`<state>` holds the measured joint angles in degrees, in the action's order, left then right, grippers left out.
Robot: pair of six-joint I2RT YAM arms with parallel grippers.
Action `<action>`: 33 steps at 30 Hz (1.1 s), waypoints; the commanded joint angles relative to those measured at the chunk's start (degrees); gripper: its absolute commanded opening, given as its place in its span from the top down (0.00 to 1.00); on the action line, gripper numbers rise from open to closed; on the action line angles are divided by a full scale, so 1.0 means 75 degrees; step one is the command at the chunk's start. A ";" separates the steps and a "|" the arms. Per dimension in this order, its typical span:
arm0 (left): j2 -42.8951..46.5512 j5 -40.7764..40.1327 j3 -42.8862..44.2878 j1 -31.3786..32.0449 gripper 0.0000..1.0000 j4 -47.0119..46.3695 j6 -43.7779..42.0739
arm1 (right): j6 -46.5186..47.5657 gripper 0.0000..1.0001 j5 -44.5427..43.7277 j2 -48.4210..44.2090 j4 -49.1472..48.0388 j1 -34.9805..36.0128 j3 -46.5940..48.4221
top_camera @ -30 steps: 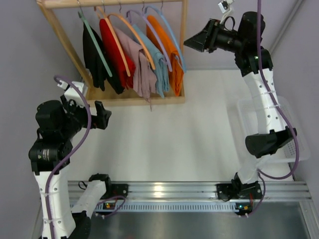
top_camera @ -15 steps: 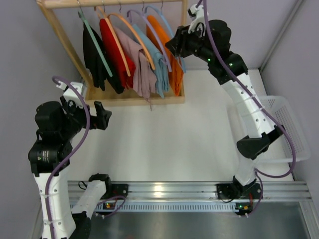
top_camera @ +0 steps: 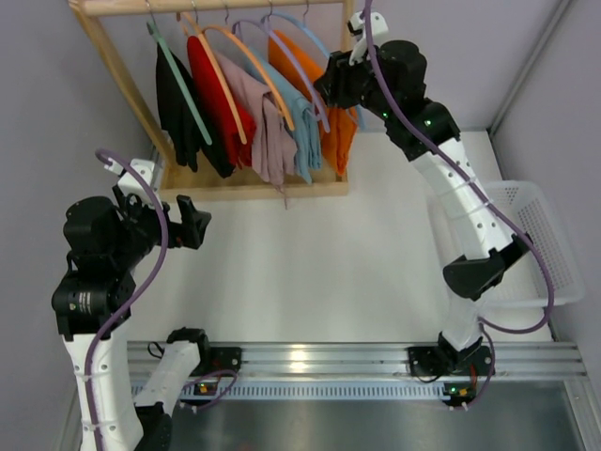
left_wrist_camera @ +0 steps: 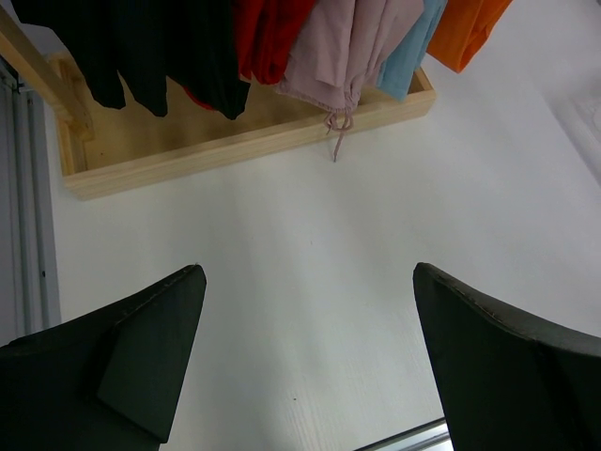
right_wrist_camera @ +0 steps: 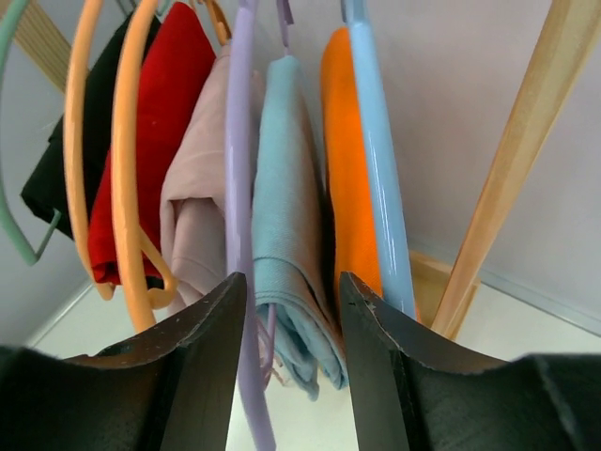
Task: Remove the trousers from the hanger
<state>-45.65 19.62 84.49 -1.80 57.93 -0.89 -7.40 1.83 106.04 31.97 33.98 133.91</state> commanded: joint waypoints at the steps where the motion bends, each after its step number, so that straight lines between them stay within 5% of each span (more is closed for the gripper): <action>1: 0.0086 0.0127 -0.0050 0.0018 0.01 -0.0154 0.0083 | 0.0247 0.54 0.0389 -0.0872 -0.0546 0.0064 0.0030; 7: 0.0087 0.0267 -0.0050 0.0006 0.01 -0.0166 0.0083 | 0.0623 0.53 0.0144 -0.1623 -0.1133 0.0052 -0.0604; 24: 0.0168 0.0150 -0.0039 -0.0064 0.01 -0.0166 0.0259 | 0.0916 0.46 0.0120 -0.0498 -0.0641 0.0052 -0.0874; 33: 0.0098 0.0033 -0.0144 -0.0064 0.02 -0.0154 0.0247 | 0.1127 0.58 -0.0033 -0.0252 -0.0723 -0.0007 -0.1272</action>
<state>-44.75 20.29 83.77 -2.11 57.95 0.36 0.47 2.17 104.66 28.25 33.95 124.33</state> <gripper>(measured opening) 0.985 0.435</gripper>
